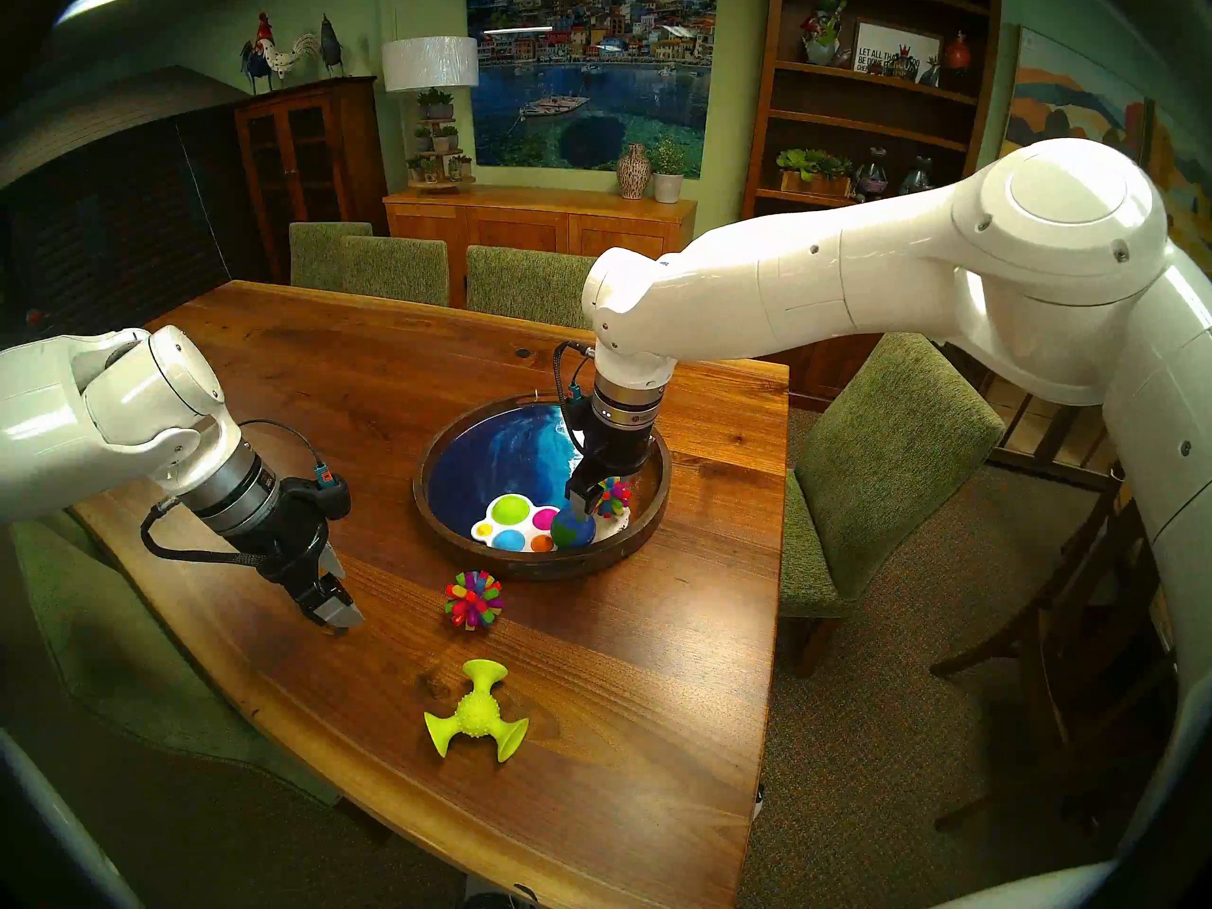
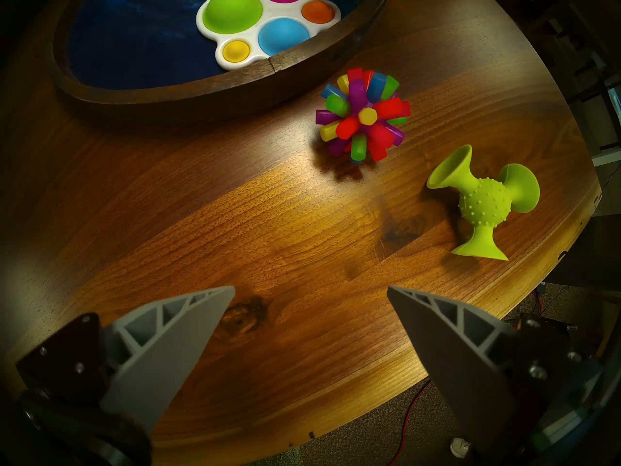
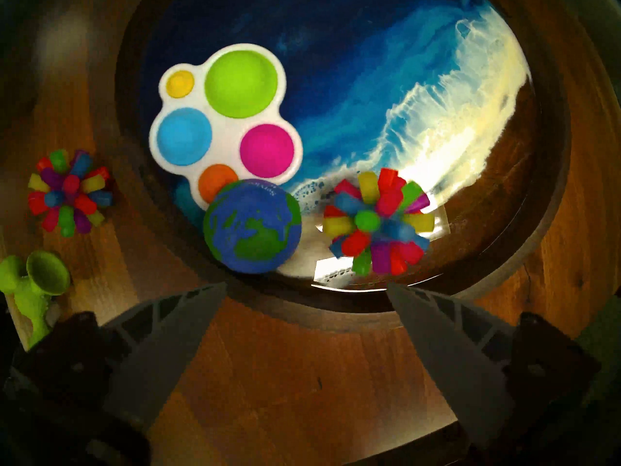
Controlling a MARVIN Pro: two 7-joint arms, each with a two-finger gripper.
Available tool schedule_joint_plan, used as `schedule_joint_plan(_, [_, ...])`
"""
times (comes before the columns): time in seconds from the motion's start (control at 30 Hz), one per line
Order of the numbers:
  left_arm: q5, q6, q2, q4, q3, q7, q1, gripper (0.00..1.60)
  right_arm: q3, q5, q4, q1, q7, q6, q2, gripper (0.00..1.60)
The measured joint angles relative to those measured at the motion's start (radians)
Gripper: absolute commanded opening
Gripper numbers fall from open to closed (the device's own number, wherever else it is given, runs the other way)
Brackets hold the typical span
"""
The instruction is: Put toys in center tray
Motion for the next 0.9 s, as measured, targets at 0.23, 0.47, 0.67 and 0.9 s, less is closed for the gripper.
schedule_joint_plan(0.23, [0.000,0.000,0.000,0.000,0.000,0.000,0.000,1.60,0.016,0.001,-0.138,0.052,-0.015,0.000,0.061,1.60])
schedule_joint_plan(0.47, [0.000,0.000,0.000,0.000,0.000,0.000,0.000,1.60,0.017,0.027,-0.268,0.104,-0.018,0.000,0.093,1.60])
schedule_joint_plan(0.67, [0.000,0.000,0.000,0.000,0.001,0.000,0.000,1.60,0.019,0.065,-0.402,0.152,-0.039,0.000,0.113,1.60])
schedule_joint_plan(0.9, [0.000,0.000,0.000,0.000,0.001,0.000,0.000,1.60,0.016,0.127,-0.532,0.195,-0.101,0.000,0.143,1.60])
